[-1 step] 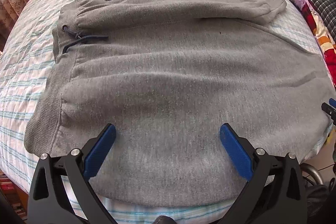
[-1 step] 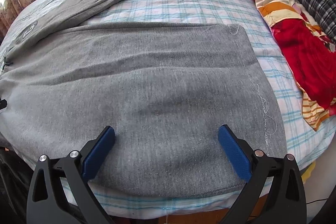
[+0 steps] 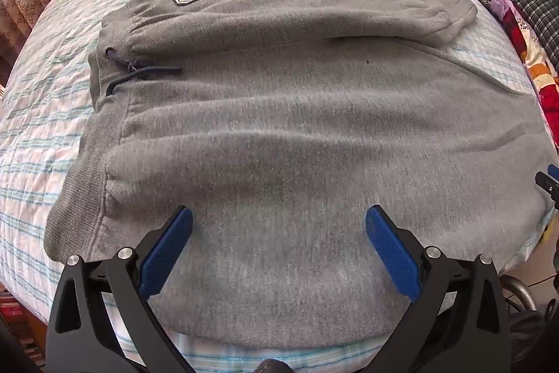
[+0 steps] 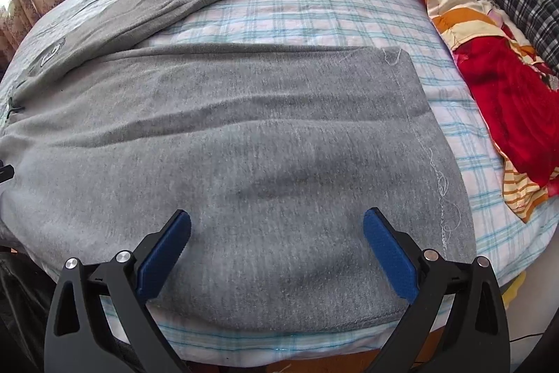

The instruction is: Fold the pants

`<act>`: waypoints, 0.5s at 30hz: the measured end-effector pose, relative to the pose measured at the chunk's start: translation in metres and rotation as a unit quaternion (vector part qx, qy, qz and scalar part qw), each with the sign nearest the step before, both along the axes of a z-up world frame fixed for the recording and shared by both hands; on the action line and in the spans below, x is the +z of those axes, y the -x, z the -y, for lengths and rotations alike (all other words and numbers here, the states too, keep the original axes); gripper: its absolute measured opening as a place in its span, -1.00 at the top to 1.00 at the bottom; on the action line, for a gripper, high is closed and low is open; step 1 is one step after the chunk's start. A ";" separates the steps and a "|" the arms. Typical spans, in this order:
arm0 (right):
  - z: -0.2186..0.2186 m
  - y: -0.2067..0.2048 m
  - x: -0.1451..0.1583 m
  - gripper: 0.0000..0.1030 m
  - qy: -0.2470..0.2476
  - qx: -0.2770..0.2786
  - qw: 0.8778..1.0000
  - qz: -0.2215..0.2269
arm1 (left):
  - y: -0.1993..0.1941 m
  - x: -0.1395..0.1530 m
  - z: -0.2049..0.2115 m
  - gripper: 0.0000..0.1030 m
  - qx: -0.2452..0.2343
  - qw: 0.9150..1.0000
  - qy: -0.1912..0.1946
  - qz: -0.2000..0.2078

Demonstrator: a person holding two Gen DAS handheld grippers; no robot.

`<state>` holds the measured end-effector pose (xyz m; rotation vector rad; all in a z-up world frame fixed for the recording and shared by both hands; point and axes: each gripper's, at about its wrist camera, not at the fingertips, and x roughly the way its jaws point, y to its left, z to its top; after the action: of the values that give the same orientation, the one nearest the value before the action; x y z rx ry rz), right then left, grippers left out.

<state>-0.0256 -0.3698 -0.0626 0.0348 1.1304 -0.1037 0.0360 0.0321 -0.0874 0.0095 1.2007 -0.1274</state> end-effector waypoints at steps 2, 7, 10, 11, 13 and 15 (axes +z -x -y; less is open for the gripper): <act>-0.003 -0.015 0.009 -0.91 -0.005 0.005 1.000 0.013 | -0.008 0.006 0.004 -0.96 0.005 1.000 -0.003 0.008; -0.014 -0.060 0.022 -0.91 -0.011 0.013 0.999 0.039 | -0.038 0.019 0.003 -0.96 0.018 0.999 -0.009 0.028; -0.026 -0.092 0.026 -0.91 -0.009 0.020 0.998 0.056 | -0.060 0.025 0.000 -0.96 0.026 0.999 -0.010 0.032; -0.031 -0.102 0.027 -0.91 -0.009 0.025 0.998 0.061 | -0.071 0.028 -0.002 -0.96 0.030 0.999 -0.010 0.033; -0.041 -0.124 0.028 -0.91 -0.008 0.037 0.997 0.069 | -0.082 0.034 -0.003 -0.96 0.032 0.999 -0.010 0.038; -0.052 -0.146 0.028 -0.91 -0.006 0.051 0.996 0.074 | -0.089 0.036 -0.004 -0.96 0.036 0.998 -0.013 0.041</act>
<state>0.1202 -0.3181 -0.0349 -0.0044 0.9829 -0.0025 0.1255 0.0364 -0.0518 -0.0050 1.1195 -0.0485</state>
